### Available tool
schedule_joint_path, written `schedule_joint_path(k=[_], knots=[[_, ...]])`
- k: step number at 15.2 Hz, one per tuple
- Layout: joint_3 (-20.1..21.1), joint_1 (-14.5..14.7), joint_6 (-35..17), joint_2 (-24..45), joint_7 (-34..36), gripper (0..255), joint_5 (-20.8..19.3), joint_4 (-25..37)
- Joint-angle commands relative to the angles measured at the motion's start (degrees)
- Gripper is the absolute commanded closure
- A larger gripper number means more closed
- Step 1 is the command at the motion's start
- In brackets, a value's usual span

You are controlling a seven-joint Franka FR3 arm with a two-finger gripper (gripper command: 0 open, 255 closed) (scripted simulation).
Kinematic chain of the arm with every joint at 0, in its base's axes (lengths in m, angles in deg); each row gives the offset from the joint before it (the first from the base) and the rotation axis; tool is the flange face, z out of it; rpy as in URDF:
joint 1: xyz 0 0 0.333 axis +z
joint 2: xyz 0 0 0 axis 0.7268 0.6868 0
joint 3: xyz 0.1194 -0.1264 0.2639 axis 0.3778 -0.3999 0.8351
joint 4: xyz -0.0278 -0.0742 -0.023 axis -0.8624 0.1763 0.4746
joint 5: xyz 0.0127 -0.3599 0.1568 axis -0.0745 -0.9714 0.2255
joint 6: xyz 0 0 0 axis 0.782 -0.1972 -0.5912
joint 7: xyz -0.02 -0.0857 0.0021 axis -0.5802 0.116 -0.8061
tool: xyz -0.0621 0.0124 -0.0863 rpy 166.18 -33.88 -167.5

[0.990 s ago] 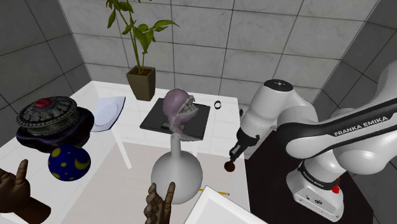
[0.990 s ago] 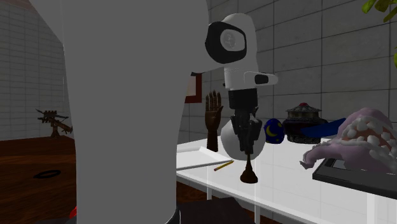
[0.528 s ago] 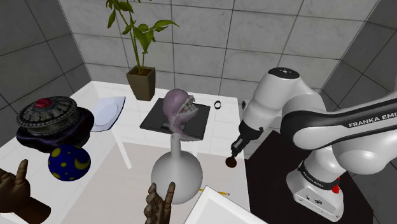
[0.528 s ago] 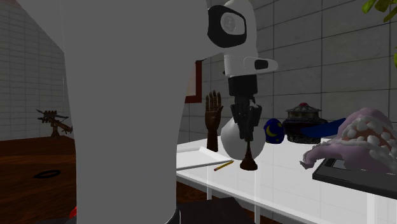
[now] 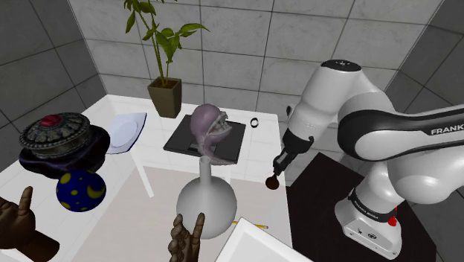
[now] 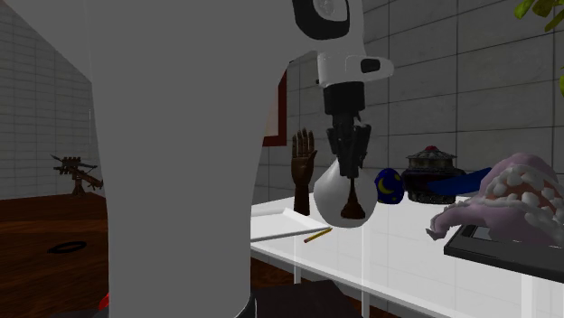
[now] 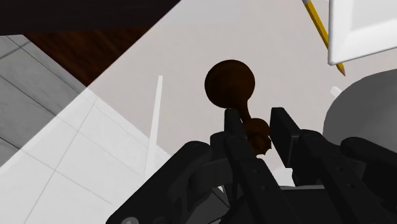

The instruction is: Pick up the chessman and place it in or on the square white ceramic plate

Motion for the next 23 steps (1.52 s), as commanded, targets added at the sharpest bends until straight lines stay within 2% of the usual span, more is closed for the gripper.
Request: schedule_joint_path(k=[1, 7, 12, 17, 22, 23], knots=[[-0.4, -0.2, 1.1, -0.4, -0.1, 255, -0.4, 0.6], [7.3, 4.0, 3.3, 0.5, 9.6, 255, 3.2, 5.2], [14.0, 5.4, 4.5, 3.4, 17.5, 255, 4.9, 10.9], [21.0, 4.7, 5.3, 7.6, 25.2, 255, 5.1, 17.9], [29.2, 1.7, 6.1, 12.8, 33.2, 255, 3.6, 26.4], [29.7, 1.5, 5.3, 13.1, 33.3, 255, 3.7, 25.9]])
